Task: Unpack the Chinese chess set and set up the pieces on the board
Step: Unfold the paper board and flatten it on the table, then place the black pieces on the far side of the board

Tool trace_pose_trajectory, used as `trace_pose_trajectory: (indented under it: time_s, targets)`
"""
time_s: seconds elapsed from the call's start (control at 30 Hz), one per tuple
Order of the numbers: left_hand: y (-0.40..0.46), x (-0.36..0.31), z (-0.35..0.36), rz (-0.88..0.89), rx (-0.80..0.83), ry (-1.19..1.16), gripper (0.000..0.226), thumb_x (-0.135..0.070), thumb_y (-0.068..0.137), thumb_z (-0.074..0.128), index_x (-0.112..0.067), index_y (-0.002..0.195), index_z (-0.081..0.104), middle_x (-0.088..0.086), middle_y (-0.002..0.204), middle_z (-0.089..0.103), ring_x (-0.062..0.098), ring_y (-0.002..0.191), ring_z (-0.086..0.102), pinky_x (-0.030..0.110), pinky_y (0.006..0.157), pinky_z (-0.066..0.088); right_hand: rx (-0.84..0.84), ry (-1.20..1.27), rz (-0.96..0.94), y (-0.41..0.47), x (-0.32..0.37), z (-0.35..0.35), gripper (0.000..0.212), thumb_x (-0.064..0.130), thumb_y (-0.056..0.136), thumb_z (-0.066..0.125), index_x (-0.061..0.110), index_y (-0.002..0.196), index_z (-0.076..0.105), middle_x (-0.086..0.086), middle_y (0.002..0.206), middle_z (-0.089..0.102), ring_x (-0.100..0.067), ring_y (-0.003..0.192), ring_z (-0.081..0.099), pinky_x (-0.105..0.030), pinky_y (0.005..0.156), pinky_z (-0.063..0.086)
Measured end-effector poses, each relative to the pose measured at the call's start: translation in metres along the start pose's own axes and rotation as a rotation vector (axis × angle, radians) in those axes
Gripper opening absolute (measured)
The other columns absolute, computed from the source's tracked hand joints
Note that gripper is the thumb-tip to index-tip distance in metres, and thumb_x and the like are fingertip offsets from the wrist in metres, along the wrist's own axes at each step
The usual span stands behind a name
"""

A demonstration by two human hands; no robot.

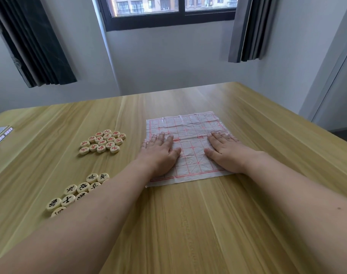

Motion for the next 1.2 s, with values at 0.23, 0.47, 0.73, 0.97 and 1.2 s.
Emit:
trace_pose_trajectory:
  time_s: [0.23,0.47,0.73,0.97,1.2]
  targets:
    - [-0.016,-0.01,-0.013,0.066,-0.115,-0.034,0.063,-0.053,0.103,0.014,-0.025,0.158,0.004,-0.003,0.166,-0.005,0.017,0.153,-0.007,0.044,0.123,-0.005,-0.119,0.047,-0.035,-0.011,0.008,-0.018,0.063,0.051,0.101,0.011,0.021,0.154,-0.006,0.005,0.161,-0.012,-0.01,0.147,-0.013,-0.037,0.12,-0.008]
    - [-0.041,0.009,-0.025,0.015,-0.115,-0.023,0.062,-0.05,0.104,0.016,-0.024,0.158,0.006,-0.001,0.166,-0.002,0.018,0.153,-0.005,0.043,0.123,-0.006,-0.154,0.077,-0.034,-0.031,0.037,-0.029,0.064,0.049,0.102,0.015,0.019,0.154,-0.006,0.003,0.161,-0.012,-0.01,0.147,-0.012,-0.035,0.119,-0.009]
    - [-0.086,0.039,-0.046,-0.042,-0.127,-0.027,0.062,-0.049,0.104,0.016,-0.022,0.159,0.005,0.0,0.166,-0.003,0.02,0.153,-0.005,0.042,0.123,-0.006,-0.154,0.166,-0.044,-0.062,0.086,-0.033,0.064,0.044,0.103,0.022,0.017,0.154,-0.005,0.0,0.161,-0.01,-0.013,0.148,-0.009,-0.035,0.12,-0.007]
    - [-0.13,0.093,-0.068,-0.061,-0.182,-0.009,0.059,-0.045,0.105,0.02,-0.023,0.158,0.007,-0.002,0.166,-0.001,0.019,0.153,-0.004,0.042,0.123,-0.006,-0.16,0.195,-0.129,-0.079,0.159,-0.031,0.061,0.038,0.103,0.024,0.017,0.154,-0.002,0.001,0.161,-0.009,-0.013,0.148,-0.009,-0.034,0.119,-0.007]
    - [-0.178,0.177,-0.068,-0.113,-0.126,-0.048,0.059,-0.04,0.106,0.024,-0.022,0.159,0.006,-0.003,0.166,0.0,0.015,0.152,-0.004,0.037,0.122,-0.005,-0.086,0.188,-0.246,-0.088,0.237,0.002,0.061,0.042,0.103,0.023,0.022,0.154,-0.002,0.005,0.161,-0.009,-0.01,0.147,-0.009,-0.034,0.12,-0.007]
Point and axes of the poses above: each hand's wrist, its own y-axis towards the middle knuckle, its own z-axis out of the palm, x = y × z, the point moved 5 cm from there along y, towards the middle knuckle
